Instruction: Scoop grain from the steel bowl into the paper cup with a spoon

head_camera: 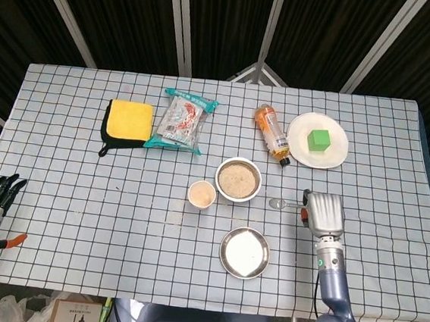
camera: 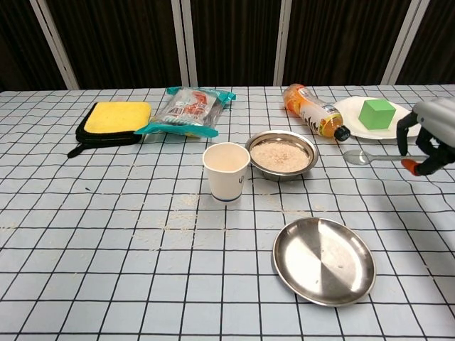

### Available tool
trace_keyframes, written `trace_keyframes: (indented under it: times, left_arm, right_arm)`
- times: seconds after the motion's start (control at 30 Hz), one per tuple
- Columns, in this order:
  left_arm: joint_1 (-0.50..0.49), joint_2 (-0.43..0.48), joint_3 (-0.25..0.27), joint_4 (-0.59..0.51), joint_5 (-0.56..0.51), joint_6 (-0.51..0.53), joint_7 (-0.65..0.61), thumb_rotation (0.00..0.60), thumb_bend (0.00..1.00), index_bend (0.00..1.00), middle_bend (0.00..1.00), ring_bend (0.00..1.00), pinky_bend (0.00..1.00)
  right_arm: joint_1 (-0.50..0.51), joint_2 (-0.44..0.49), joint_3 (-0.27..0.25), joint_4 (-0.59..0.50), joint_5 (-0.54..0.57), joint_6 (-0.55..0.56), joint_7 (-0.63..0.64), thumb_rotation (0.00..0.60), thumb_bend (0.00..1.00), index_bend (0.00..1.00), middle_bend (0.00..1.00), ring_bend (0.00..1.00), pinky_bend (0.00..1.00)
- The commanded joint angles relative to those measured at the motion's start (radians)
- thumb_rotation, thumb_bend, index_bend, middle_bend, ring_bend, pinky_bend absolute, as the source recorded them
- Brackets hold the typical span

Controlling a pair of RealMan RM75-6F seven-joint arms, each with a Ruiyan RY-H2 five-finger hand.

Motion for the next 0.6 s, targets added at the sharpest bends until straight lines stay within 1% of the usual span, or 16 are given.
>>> trace_keyframes:
  times: [0.03, 0.17, 0.3, 0.43, 0.6]
  left_arm:
    - [-0.002, 0.003, 0.002, 0.001, 0.003, -0.003, -0.007, 0.600, 0.00, 0.00, 0.00, 0.00, 0.00]
    - [-0.005, 0.008, 0.003, 0.000, 0.002, -0.012, -0.017, 0.600, 0.00, 0.00, 0.00, 0.00, 0.00]
    - [-0.010, 0.013, 0.004, 0.001, 0.004, -0.019, -0.026, 0.600, 0.00, 0.00, 0.00, 0.00, 0.00]
    - [-0.015, 0.018, 0.004, 0.002, 0.005, -0.029, -0.037, 0.600, 0.00, 0.00, 0.00, 0.00, 0.00]
    - [-0.023, 0.027, 0.005, 0.000, 0.004, -0.043, -0.060, 0.600, 0.00, 0.00, 0.00, 0.00, 0.00]
  right_arm:
    - [0.024, 0.046, 0.041, -0.063, 0.023, 0.024, -0.064, 0.600, 0.57, 0.66, 0.89, 0.96, 1.00]
    - [0.055, 0.053, 0.060, -0.092, 0.055, 0.031, -0.138, 0.600, 0.58, 0.67, 0.89, 0.96, 1.00]
    - [0.101, 0.021, 0.062, -0.086, 0.082, 0.038, -0.233, 0.600, 0.58, 0.67, 0.89, 0.96, 1.00]
    - [0.156, -0.042, 0.050, -0.034, 0.099, 0.046, -0.340, 0.600, 0.58, 0.67, 0.89, 0.96, 1.00]
    - [0.223, -0.133, 0.038, 0.063, 0.108, 0.057, -0.457, 0.600, 0.59, 0.67, 0.89, 0.96, 1.00]
